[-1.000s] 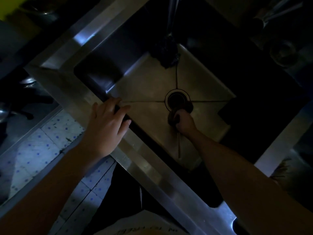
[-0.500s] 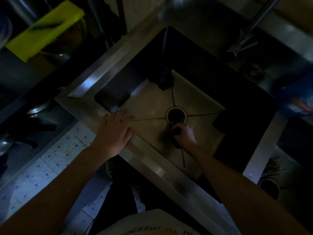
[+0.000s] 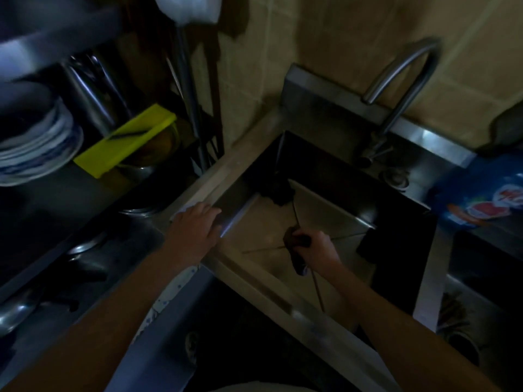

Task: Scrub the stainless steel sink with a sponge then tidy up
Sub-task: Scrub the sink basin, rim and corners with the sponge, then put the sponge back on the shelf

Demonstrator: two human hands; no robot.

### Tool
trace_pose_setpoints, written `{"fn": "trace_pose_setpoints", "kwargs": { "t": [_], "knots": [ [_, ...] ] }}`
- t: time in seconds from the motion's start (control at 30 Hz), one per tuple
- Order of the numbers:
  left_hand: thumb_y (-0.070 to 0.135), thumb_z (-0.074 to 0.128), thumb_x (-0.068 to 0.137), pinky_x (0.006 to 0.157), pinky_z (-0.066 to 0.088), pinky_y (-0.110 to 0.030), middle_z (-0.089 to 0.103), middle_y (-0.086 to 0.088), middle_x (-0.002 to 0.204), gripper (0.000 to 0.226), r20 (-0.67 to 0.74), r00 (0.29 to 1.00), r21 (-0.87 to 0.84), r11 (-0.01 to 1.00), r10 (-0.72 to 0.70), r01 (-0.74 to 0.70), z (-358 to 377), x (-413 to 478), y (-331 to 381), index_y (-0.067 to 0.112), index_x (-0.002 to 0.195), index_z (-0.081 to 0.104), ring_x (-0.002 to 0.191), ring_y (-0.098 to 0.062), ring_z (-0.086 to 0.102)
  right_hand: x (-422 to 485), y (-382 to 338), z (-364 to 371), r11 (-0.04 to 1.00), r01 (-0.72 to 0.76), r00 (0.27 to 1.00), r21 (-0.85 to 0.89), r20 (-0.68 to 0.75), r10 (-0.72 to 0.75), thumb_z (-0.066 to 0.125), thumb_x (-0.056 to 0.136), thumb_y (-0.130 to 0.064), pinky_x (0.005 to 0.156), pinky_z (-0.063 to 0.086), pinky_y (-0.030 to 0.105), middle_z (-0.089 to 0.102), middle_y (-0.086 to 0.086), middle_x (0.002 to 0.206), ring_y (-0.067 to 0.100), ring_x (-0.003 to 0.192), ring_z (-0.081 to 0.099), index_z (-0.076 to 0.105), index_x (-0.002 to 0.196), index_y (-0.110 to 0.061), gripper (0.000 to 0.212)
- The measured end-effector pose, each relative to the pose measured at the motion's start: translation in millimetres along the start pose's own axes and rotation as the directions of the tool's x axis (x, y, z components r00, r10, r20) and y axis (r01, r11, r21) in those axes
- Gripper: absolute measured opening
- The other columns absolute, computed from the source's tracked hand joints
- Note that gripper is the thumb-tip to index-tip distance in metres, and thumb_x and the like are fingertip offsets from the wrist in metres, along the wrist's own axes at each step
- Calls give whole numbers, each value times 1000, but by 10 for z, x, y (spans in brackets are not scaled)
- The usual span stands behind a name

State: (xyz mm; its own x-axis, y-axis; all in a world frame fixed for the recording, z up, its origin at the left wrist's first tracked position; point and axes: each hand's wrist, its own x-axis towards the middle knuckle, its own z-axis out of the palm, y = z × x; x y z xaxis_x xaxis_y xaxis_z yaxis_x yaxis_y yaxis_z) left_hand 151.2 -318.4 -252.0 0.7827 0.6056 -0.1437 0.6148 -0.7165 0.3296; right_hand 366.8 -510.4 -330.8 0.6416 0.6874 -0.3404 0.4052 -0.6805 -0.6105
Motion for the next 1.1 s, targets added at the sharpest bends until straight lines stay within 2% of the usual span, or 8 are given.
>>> {"fn": "trace_pose_setpoints", "kwargs": {
  "t": [0.07,0.17,0.33,0.5,0.63,0.9,1.0,1.1],
  "knots": [
    [28,45,95,102,34,-40,41,-7,140,41,15,1000,5,1000,-5,5,-113,13,-64,17,134,45,126,-25,41,15,-194,-70,999,32,999,-30,-26,-32,68,78,-13,82,46,23,66,3,116,18,105,62,65,116,-24,39],
    [29,43,96,97,34,-40,42,-6,136,39,-5,1000,42,999,4,-4,-285,53,-147,21,134,43,122,-25,43,63,-487,-155,991,115,991,-70,-58,-119,69,79,-14,82,44,21,63,2,119,16,105,61,63,118,-25,40],
    [35,42,95,96,34,-40,45,-3,131,37,-84,996,115,993,-14,23,-586,140,-281,22,130,45,118,-24,46,183,-944,-301,974,213,971,-73,-97,-220,70,79,-18,75,42,21,62,-4,114,6,93,56,62,111,-34,37],
    [35,43,94,97,36,-39,44,-4,137,46,-155,988,140,989,-23,45,-891,187,-395,23,138,38,123,-23,45,318,-1344,-513,954,270,951,-130,-118,-285,68,81,-20,78,49,29,61,-3,115,17,101,61,61,112,-36,35],
    [32,46,92,93,39,-40,49,-6,127,43,-185,982,106,993,-36,57,-1137,224,-428,22,134,42,117,-28,48,414,-1619,-684,941,291,940,-175,-133,-315,64,84,-19,72,47,27,60,-5,118,18,101,60,61,112,-36,33],
    [33,47,93,88,44,-37,50,-6,125,35,-248,969,124,991,-12,44,-1652,287,-535,19,125,43,115,-28,51,420,-2193,-961,877,451,870,-168,-139,-474,59,83,-33,63,36,13,53,-26,83,-7,76,49,57,83,-51,19],
    [33,46,93,90,43,-37,47,-7,129,42,-235,972,149,987,-23,60,-1825,287,-623,19,132,39,120,-29,48,445,-2412,-1015,848,487,852,-208,-102,-514,63,83,-31,67,40,17,53,-28,89,-5,84,51,61,97,-46,20],
    [34,46,93,91,43,-38,48,-7,129,43,-237,970,184,978,-53,98,-1978,255,-758,20,132,39,120,-29,48,473,-2655,-1044,832,510,842,-217,-71,-535,65,82,-30,72,42,19,56,-28,91,0,93,56,62,96,-46,21]
  ]
}}
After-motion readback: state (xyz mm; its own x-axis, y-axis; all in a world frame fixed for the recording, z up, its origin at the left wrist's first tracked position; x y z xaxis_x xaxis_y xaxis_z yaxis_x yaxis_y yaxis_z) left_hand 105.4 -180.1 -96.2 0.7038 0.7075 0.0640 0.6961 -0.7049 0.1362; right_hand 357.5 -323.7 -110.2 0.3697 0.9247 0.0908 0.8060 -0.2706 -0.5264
